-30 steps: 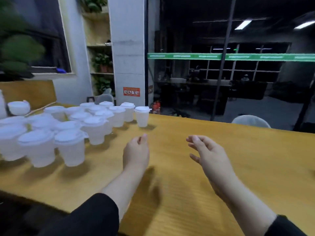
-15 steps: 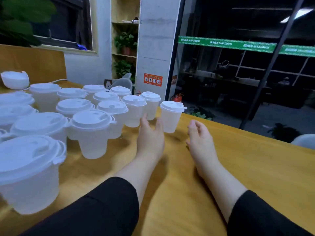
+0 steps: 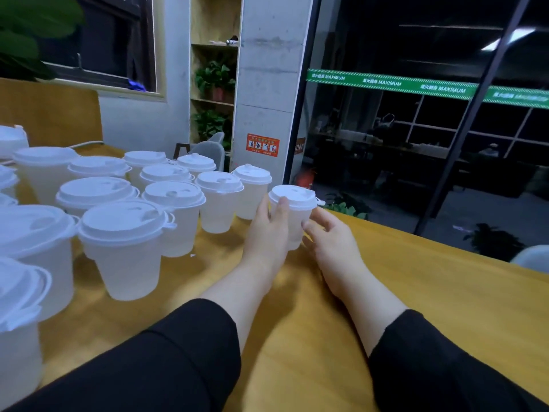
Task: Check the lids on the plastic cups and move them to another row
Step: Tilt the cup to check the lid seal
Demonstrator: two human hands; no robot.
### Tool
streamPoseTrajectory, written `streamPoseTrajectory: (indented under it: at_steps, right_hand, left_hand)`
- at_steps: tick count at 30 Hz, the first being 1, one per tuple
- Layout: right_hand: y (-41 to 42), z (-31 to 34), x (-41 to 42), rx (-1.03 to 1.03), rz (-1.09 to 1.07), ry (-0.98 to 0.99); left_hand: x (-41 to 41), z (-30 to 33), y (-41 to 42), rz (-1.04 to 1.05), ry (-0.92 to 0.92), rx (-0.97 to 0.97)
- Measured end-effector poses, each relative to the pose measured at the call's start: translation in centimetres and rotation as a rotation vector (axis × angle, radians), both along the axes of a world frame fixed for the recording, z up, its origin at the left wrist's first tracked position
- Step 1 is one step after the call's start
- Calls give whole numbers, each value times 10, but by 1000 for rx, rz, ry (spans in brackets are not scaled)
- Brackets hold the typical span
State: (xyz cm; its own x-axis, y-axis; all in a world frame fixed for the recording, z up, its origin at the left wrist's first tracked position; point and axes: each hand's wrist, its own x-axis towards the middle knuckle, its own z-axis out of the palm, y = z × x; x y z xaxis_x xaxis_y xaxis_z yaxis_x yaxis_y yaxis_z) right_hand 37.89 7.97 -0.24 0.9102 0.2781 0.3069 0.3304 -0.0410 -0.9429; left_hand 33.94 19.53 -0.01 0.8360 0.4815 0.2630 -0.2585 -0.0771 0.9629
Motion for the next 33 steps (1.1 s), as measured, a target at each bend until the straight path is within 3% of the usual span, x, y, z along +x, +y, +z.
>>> streamPoseTrajectory:
  at_steps: [4,11,16,21,26,30,33]
  right_hand:
    - [-25,0,-29,22,-186,-32]
    - [-146,14,-124,-1,-284,-30]
    - [-230,24,-207,-153,-306,-42]
    - [-271,18,-256,-244,-319,-57]
    - [-286,13,-266,-285,-230,-28]
    - [-312,29,-260,-689,-286,-98]
    - [-332,47,-265,-700,-410,-184]
  left_hand:
    - [-24,11,-26,-26,-22,-33]
    - [-90,23,-120,-249,104,-145]
    - [-156,31,-188,-408,170,-143]
    - [-205,31,-234,-399,165,-193]
    - [-213,19,-239,-373,117,-18]
    - [-207,18,-227,-411,6,95]
    - [-205,17,-220,-436,-40,139]
